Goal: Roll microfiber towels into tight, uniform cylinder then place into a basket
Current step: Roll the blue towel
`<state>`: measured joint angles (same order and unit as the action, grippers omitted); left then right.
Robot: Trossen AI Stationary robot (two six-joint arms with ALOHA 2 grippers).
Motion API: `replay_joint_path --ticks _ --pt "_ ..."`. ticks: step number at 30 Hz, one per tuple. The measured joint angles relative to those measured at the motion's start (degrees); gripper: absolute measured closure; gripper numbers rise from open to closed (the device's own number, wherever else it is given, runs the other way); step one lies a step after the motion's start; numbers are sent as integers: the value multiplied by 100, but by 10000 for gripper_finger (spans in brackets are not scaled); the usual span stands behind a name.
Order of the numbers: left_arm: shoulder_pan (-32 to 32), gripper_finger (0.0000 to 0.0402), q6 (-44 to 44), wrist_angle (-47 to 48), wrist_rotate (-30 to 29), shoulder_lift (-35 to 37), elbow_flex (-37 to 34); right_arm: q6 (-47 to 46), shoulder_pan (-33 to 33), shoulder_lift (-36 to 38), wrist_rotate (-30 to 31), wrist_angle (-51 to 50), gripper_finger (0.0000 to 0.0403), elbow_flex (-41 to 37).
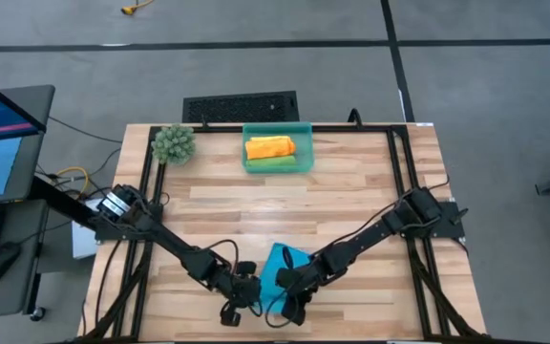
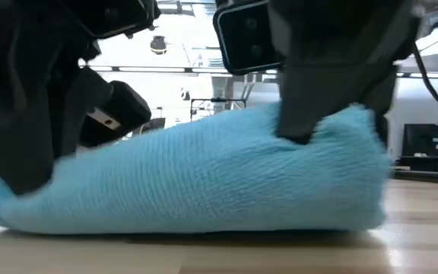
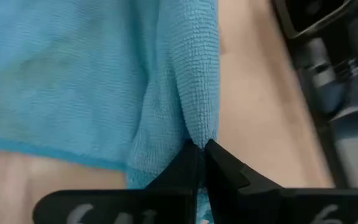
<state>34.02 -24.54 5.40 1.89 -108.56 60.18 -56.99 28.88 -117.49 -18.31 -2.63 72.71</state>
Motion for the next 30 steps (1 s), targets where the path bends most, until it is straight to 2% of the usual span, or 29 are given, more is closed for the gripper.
replay_joint_path --ticks 3,7,11,18,26,30 --pt "-41 399 -699 -19 267 144 2 -2 66 3 -3 17 386 4" --pt "-241 400 -2149 1 722 204 -2 -182 87 7 -39 11 384 4" --pt "-493 401 -2745 16 1137 150 -1 -596 89 7 -63 -27 384 4" --pt "-918 401 -2971 104 1163 59 0 -1412 98 13 242 -750 383 4" --pt "-1203 400 -2735 94 1172 -34 -5 -1805 92 13 459 -899 385 0" --pt "-1249 392 -2616 115 1087 -28 -4 -1790 94 13 494 -887 358 -2"
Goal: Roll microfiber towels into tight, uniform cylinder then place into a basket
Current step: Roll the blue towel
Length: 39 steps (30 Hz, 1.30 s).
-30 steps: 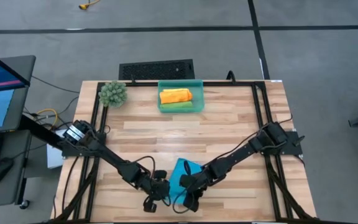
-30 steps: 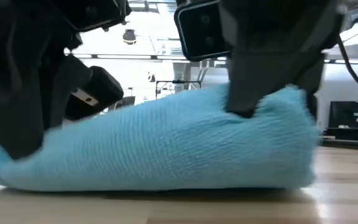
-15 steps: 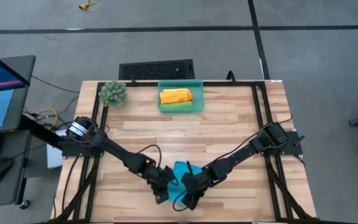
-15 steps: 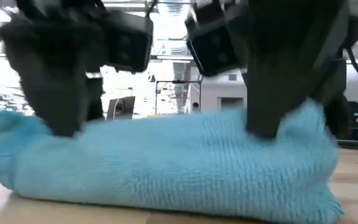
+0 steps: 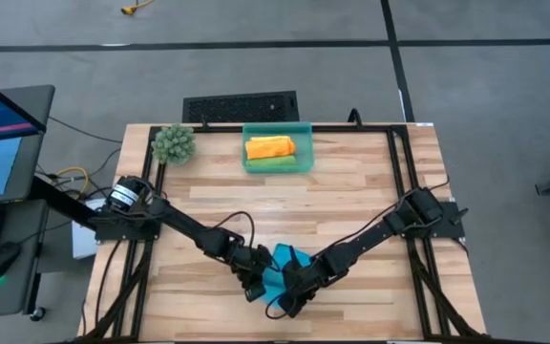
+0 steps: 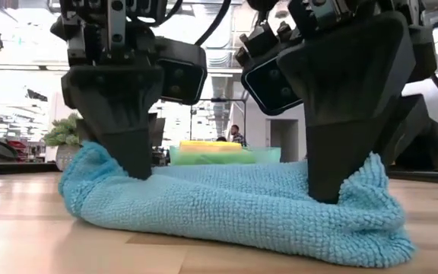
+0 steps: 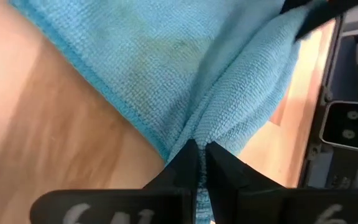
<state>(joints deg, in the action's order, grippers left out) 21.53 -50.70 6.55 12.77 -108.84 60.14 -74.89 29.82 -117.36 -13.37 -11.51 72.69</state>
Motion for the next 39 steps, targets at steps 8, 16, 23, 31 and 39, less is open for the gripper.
replay_joint_path --ticks 8,16,23,31,39 --pt "-91 388 72 124 -21 -2 -11 276 20 -7 -114 87 241 -13" --pt "-107 388 92 259 -103 2 -4 332 44 210 -9 -226 178 -15" --pt "-118 393 23 274 -110 2 -4 918 374 930 829 -635 179 -15" --pt "-124 391 -148 289 -119 2 -4 3258 863 1291 2102 -493 178 -7" --pt "-126 390 -263 297 -124 2 -2 4045 710 973 1953 -298 178 18"
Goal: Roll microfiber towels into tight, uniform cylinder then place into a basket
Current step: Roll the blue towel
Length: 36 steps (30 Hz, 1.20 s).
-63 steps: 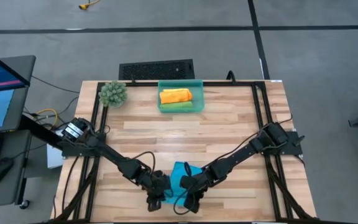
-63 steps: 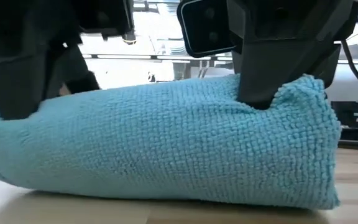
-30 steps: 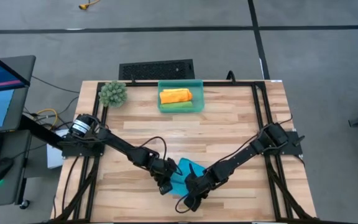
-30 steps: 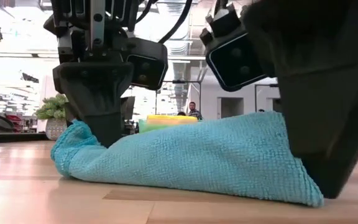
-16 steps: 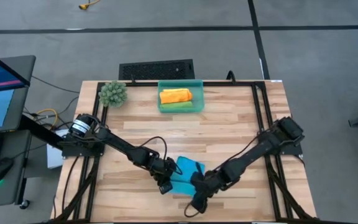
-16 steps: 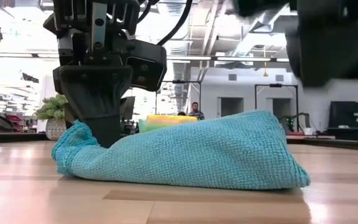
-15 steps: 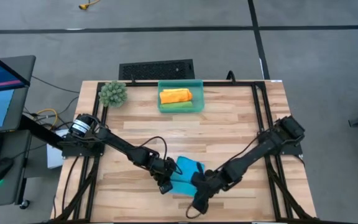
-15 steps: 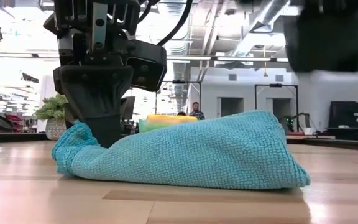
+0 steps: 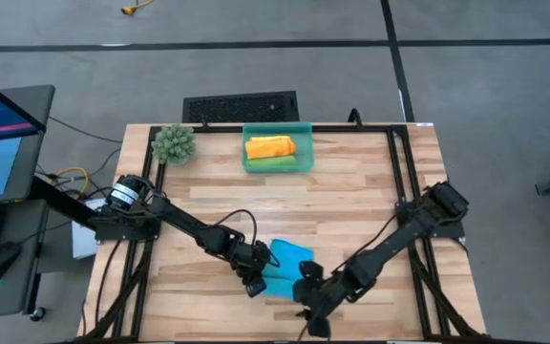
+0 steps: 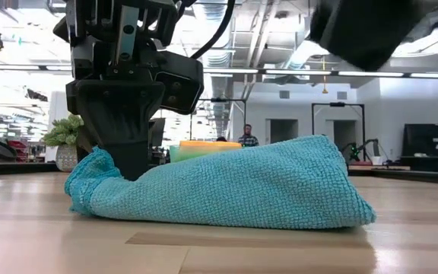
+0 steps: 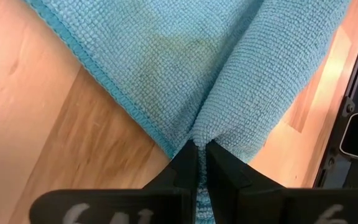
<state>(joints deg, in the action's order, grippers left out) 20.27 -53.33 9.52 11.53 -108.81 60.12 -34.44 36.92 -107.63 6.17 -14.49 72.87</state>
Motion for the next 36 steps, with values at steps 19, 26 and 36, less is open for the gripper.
replay_joint_path --ticks 19,26,36 --pt "0 383 -139 -32 -43 -2 0 1944 -72 -335 351 -154 179 -20" --pt "-1 327 -44 -107 -87 -9 -2 1486 -180 -335 -26 -154 184 -23" --pt "-1 303 -82 -141 -175 -9 -2 2722 -217 -504 128 -229 185 -17"
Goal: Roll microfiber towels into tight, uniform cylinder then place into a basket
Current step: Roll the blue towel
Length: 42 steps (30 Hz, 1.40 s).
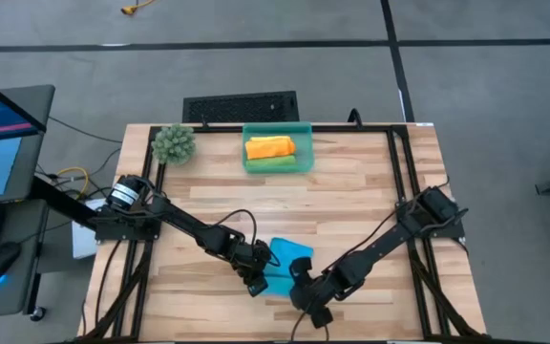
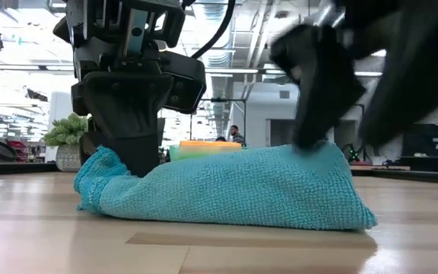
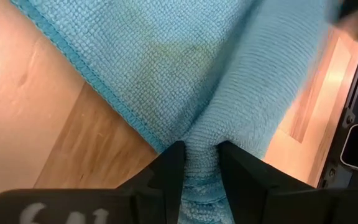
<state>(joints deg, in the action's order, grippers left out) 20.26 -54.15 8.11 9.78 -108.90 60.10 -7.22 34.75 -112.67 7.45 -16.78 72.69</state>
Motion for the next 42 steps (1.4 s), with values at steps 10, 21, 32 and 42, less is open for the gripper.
replay_joint_path --ticks 10,21,32,42 --pt "-1 303 -341 1 -67 0 2 -767 -149 -422 82 -317 188 19" --pt "1 303 -930 53 -205 2 5 -2003 -147 -716 6 -102 241 41" --pt "-254 303 -131 181 556 3 3 -2059 -77 -728 52 38 389 17" --pt "-289 303 612 370 14 421 -11 -2429 150 -771 -581 633 392 -3"
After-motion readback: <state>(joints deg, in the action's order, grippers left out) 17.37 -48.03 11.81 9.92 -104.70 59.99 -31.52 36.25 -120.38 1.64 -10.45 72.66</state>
